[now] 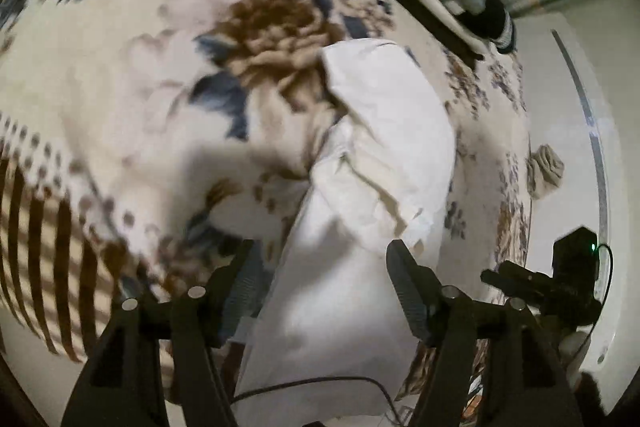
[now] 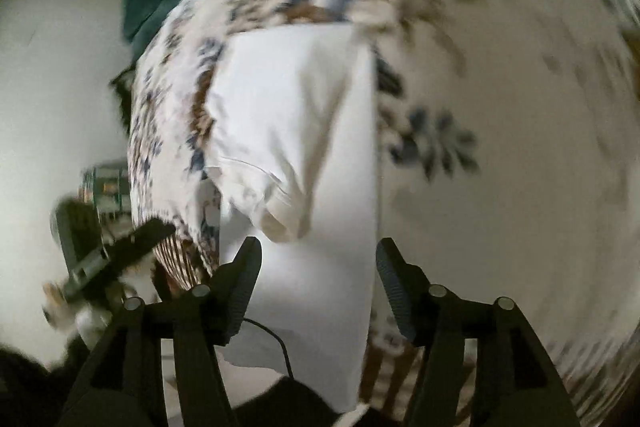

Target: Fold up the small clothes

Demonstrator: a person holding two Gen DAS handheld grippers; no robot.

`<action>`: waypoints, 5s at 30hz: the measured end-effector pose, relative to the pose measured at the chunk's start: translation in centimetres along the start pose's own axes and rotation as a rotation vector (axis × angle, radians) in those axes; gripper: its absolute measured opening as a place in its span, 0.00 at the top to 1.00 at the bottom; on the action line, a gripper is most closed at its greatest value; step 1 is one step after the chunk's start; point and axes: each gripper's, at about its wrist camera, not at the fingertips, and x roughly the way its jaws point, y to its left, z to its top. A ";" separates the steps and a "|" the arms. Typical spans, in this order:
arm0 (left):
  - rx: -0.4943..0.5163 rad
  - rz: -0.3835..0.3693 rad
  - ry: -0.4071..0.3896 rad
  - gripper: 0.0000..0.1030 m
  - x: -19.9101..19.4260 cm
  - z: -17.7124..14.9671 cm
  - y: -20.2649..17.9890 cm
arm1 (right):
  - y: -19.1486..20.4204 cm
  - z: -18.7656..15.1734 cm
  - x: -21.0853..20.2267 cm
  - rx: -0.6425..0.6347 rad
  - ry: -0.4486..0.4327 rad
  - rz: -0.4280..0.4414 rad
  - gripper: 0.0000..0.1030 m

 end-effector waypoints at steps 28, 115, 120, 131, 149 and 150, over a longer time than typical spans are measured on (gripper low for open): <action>0.004 0.030 0.023 0.39 1.0 -2.0 1.6 | -2.5 4.0 4.0 0.206 0.030 -0.004 0.55; -0.559 -0.270 0.031 0.85 8.0 1.0 5.2 | -7.7 -1.6 9.8 0.673 -0.125 0.269 0.78; -0.571 -0.159 -0.082 0.88 3.8 3.6 9.7 | -6.8 -2.3 9.0 0.650 -0.159 0.238 0.83; -0.128 -0.190 0.049 0.39 7.0 7.7 2.7 | -5.5 1.3 3.4 0.339 -0.139 0.073 0.29; 0.010 -0.345 0.105 0.88 8.2 13.8 -4.8 | -0.9 12.1 6.3 0.141 -0.046 0.283 0.87; 0.015 -0.352 0.104 0.88 7.5 14.4 -5.7 | 0.0 12.4 5.3 0.131 -0.052 0.281 0.87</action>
